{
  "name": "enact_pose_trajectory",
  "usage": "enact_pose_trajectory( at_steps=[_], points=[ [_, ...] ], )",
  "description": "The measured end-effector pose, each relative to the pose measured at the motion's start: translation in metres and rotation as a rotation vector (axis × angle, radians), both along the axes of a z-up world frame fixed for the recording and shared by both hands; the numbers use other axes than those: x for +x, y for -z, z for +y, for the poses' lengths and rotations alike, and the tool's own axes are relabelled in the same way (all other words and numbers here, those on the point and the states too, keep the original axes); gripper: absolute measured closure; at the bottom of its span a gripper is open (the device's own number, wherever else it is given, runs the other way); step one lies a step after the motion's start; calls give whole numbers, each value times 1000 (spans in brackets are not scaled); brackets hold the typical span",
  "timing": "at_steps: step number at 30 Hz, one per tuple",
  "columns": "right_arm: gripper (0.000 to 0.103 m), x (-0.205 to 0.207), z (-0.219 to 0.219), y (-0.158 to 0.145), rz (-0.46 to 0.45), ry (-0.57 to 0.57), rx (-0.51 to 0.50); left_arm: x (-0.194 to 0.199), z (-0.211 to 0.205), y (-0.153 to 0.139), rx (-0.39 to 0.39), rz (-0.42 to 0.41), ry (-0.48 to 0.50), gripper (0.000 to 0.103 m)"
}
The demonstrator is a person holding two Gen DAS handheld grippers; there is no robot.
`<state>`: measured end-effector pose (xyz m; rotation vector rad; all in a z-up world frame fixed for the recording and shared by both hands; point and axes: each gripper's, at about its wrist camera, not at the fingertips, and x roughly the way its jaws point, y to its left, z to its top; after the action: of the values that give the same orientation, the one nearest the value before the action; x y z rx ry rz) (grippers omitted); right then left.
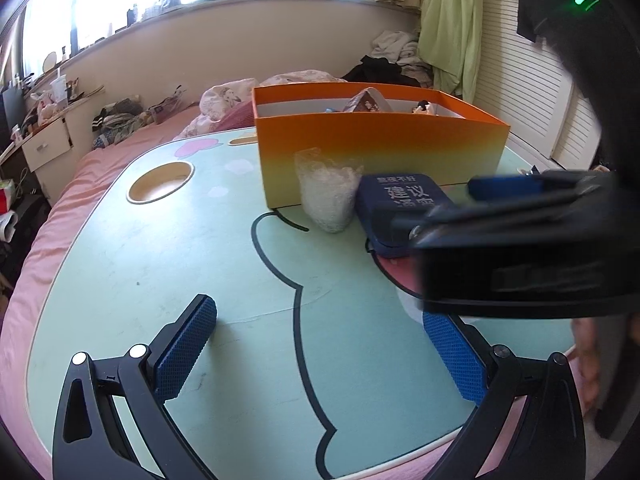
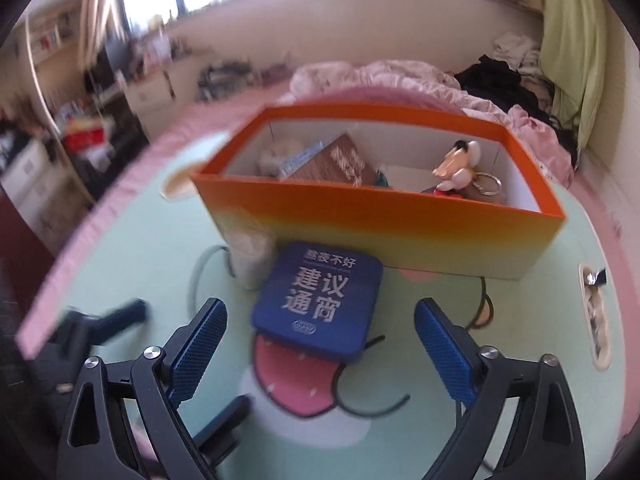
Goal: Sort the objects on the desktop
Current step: 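Grasp the blue tin with the right gripper while the left grasps the clear bag of beads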
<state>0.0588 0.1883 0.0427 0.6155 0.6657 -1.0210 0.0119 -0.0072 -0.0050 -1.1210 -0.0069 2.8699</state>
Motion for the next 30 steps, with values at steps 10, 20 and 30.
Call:
enact_pose_trajectory(
  at_steps=[10, 20, 30],
  points=[
    [36, -68, 30, -13, -173, 77, -114, 2, -18, -13, 66, 34, -46, 0],
    [36, -100, 34, -24, -237, 116, -122, -66, -3, -19, 42, -105, -26, 36],
    [36, -109, 33, -48, -290, 101, -167, -29, -22, -38, 195, 31, 27, 75]
  ],
)
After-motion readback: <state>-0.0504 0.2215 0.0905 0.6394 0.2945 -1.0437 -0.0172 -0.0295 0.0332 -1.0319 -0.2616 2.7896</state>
